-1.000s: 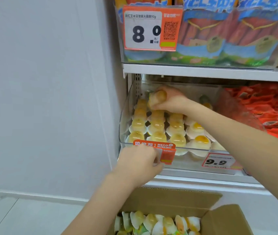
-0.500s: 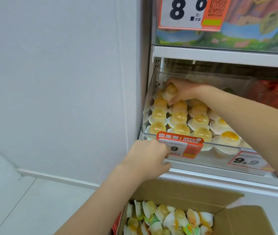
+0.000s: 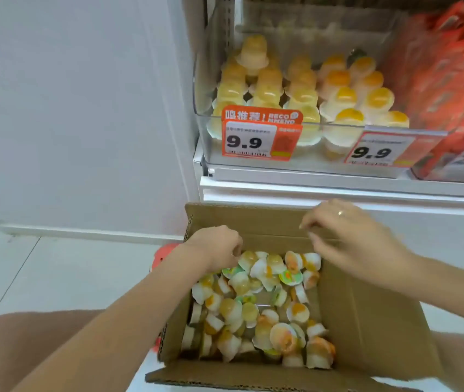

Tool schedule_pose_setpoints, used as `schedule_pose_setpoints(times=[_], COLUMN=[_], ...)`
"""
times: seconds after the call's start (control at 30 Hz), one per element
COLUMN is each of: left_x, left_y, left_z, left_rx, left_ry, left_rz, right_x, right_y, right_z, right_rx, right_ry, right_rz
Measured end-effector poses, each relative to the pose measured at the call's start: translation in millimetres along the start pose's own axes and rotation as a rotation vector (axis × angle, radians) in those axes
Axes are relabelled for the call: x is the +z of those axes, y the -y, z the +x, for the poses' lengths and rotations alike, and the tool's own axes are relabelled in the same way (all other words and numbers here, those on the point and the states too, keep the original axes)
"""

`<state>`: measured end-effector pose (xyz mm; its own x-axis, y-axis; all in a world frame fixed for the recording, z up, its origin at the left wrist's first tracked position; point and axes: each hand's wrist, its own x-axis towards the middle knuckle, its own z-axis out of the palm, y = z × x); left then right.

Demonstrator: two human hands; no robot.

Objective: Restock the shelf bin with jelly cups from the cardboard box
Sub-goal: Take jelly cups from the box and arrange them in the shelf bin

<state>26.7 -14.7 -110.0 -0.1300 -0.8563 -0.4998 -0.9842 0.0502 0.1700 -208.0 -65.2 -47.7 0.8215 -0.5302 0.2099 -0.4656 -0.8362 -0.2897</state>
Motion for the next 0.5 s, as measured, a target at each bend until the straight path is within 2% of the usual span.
schedule_pose_setpoints(times=[0.13, 0.23, 0.27, 0.37, 0.5], left_x=[81.3, 131.2, 144.5, 177.2, 196.4], left_y=[-0.9, -4.5, -5.2, -0.8, 1.7], left_z=[29.0, 48.4, 54.6, 70.2, 81.9], left_rx=[-0.078, -0.054, -0.014, 0.118, 0.091], left_ry=[0.201, 0.312, 0.336, 0.351, 0.339], left_rz=[0.015, 0.095, 0.151, 0.288, 0.217], right_x=[110.5, 180.7, 198.6, 230.3, 247.9], right_y=[-30.9, -46.6, -50.3, -61.2, -77.4], right_z=[-48.2, -63.6, -65.4, -60.6, -51.1], right_rx=[0.225, 0.399, 0.411, 0.314, 0.222], right_ry=[0.564, 0.853, 0.896, 0.849, 0.828], right_rz=[-0.027, 0.081, 0.077, -0.116, -0.353])
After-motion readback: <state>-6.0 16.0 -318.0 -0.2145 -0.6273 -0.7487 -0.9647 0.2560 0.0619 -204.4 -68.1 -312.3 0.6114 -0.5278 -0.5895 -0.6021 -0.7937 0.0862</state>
